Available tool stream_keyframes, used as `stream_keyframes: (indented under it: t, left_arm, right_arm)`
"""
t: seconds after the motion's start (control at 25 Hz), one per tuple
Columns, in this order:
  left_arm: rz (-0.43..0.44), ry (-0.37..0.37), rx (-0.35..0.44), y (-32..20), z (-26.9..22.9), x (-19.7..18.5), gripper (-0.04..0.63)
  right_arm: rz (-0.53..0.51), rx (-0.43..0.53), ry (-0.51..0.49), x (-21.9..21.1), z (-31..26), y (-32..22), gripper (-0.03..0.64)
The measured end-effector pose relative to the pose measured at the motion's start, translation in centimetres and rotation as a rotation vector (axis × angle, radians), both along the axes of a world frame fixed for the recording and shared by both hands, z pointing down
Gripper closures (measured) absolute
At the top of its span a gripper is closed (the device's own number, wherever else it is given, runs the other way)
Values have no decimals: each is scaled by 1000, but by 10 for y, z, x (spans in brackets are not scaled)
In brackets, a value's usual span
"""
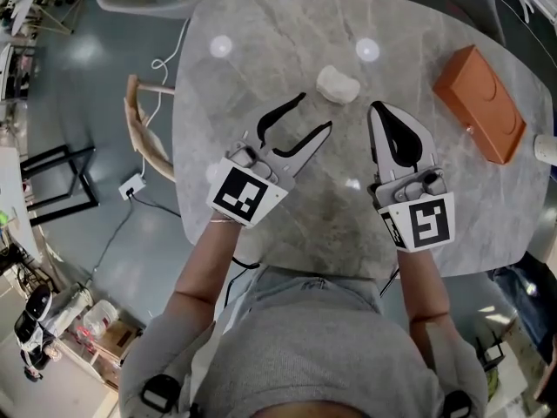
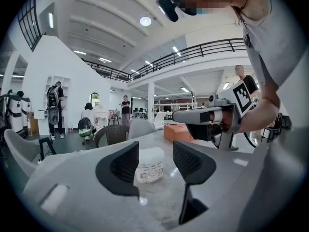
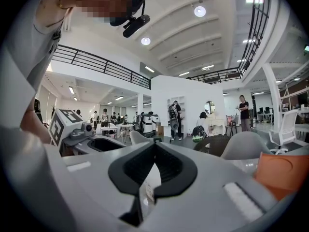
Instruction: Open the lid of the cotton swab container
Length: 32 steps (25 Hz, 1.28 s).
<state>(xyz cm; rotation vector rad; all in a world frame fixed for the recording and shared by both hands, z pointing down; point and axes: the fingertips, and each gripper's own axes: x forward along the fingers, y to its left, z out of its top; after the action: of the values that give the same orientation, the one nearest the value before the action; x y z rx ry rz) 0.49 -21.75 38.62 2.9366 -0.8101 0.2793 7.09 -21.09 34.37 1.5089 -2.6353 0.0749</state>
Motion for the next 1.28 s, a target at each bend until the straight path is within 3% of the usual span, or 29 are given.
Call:
stream_keyframes:
  t: [0.72, 1.28]
  left_arm:
    - [103, -32, -19, -20, 44, 10, 266]
    - [211, -115, -28, -34, 76, 31, 184]
  right_arm:
    - [-1, -6, 23, -7, 11, -10, 614]
    - [3, -21, 20, -5, 14, -13, 614]
